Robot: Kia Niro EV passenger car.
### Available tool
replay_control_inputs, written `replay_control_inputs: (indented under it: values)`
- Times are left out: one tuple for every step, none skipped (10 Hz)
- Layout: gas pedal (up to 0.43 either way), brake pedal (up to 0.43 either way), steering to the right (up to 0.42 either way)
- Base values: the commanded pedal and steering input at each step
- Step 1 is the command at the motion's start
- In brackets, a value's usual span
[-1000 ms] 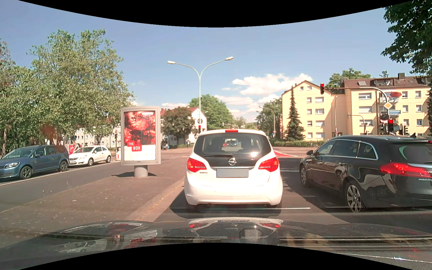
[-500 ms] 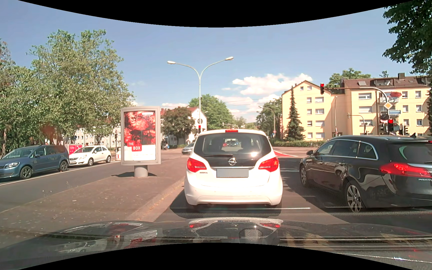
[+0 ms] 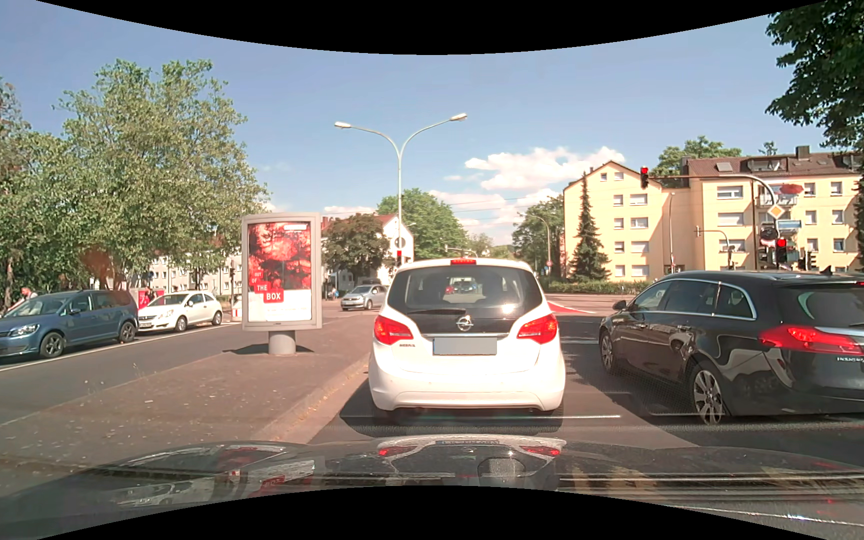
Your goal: Follow the waypoints while adhering to traffic rules and regulations
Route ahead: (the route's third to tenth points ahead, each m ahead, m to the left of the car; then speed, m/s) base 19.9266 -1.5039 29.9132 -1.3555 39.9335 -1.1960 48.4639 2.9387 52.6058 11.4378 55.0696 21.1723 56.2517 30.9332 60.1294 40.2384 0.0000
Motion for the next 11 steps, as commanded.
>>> replay_control_inputs:
  values:
    - [0.0, 0.25, 0.011]
    - [0.0, 0.25, 0.011]
    - [0.0, 0.256, 0.011]
    - [0.0, 0.25, 0.011]
    - [0.0, 0.25, 0.011]
    - [0.0, 0.25, 0.011]
    - [0.0, 0.256, 0.011]
    - [0.0, 0.25, 0.011]
    - [0.0, 0.25, 0.011]
    - [0.0, 0.25, 0.011]
    - [0.0, 0.25, 0.011]
